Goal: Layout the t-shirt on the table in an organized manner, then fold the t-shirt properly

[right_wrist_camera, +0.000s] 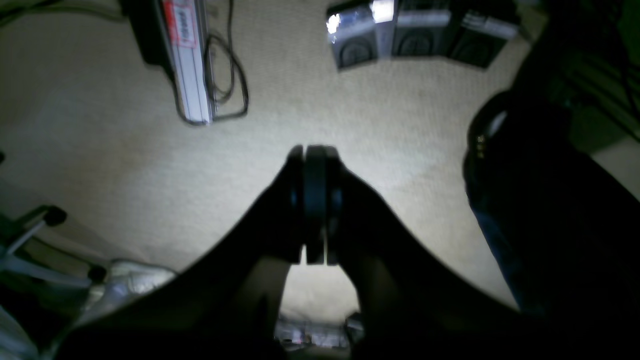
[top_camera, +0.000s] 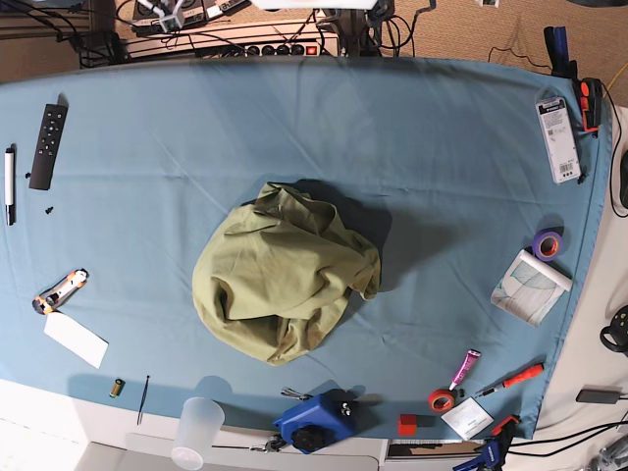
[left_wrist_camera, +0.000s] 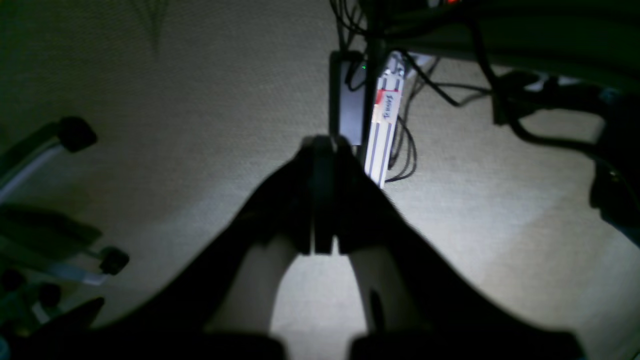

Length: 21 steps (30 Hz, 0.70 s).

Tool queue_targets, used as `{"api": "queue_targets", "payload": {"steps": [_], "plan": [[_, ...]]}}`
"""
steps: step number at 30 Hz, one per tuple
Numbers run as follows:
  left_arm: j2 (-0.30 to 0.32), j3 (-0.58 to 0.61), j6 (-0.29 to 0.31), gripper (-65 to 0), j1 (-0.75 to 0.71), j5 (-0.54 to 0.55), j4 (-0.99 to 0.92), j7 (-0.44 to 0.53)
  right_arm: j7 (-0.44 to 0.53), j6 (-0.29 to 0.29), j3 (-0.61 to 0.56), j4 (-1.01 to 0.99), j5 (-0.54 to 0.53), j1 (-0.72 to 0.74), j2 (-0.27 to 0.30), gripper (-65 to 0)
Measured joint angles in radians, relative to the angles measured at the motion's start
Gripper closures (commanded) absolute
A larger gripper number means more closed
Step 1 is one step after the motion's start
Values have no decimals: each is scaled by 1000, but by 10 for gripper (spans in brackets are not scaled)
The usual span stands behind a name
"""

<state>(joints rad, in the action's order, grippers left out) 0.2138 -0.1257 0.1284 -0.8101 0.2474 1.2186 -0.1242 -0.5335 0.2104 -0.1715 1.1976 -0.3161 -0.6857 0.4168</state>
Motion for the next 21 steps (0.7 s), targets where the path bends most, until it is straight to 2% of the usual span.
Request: {"api": "queue_targets", "payload": {"steps": [4, 7, 14, 17, 21], "plan": [[-1, 0, -6, 0, -74, 0, 101, -85, -24, 0, 21, 140, 0, -90, 1, 0], [-1, -13, -44, 0, -134, 0, 200, -125, -32, -2, 46, 259, 2, -152, 1, 0], [0, -129, -64, 0, -271, 2, 486, -189, -74, 0, 112, 533, 2, -252, 2, 0], [0, -183, -64, 0, -298, 50, 612, -212, -108, -1, 144, 644, 1, -256, 5, 0], [0, -242, -61, 0, -304, 104, 742, -323, -165, -1, 179, 800, 2, -254, 6, 0]]}}
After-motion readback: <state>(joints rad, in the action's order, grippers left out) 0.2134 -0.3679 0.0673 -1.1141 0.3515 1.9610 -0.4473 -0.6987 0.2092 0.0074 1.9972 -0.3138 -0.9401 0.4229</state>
